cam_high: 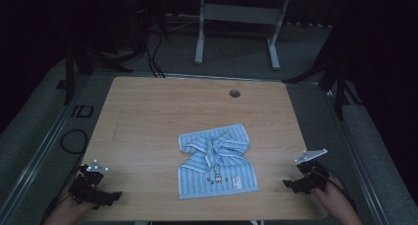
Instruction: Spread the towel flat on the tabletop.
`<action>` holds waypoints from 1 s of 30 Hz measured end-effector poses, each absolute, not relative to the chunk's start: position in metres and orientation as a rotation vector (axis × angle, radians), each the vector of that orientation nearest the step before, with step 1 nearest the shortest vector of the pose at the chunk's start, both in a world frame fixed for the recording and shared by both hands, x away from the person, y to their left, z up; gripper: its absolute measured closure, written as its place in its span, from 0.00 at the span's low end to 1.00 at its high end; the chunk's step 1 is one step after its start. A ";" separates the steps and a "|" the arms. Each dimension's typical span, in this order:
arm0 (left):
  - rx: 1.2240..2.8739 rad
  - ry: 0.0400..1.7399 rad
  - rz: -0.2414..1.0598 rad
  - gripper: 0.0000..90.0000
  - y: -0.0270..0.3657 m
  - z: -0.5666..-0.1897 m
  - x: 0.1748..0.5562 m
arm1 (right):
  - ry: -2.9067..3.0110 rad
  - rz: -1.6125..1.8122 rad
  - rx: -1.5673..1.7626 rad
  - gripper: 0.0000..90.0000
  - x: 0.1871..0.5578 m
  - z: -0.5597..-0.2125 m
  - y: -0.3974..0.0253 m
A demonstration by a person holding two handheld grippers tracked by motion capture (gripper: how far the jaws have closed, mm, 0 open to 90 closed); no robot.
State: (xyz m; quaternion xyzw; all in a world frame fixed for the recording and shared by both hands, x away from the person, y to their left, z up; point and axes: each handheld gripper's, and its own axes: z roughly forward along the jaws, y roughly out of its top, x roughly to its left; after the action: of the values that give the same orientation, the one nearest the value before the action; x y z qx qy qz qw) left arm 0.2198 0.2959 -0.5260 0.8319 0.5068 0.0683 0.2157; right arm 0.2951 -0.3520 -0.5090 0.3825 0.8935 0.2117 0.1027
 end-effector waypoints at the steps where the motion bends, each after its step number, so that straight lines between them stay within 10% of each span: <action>1: 2.319 1.404 0.177 0.05 0.297 -0.525 0.220 | 2.637 0.625 1.129 0.16 0.295 -0.509 -0.352; 30: 2.669 1.304 0.047 0.05 0.266 -0.504 0.242 | 2.826 0.311 1.103 0.16 0.299 -0.498 -0.341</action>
State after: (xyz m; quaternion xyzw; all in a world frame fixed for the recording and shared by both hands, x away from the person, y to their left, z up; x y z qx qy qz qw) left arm 0.2424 0.2665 -0.5043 0.8951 0.4373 0.0157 0.0855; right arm 0.2987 -0.3406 -0.4984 0.3612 0.9257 0.1018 0.0463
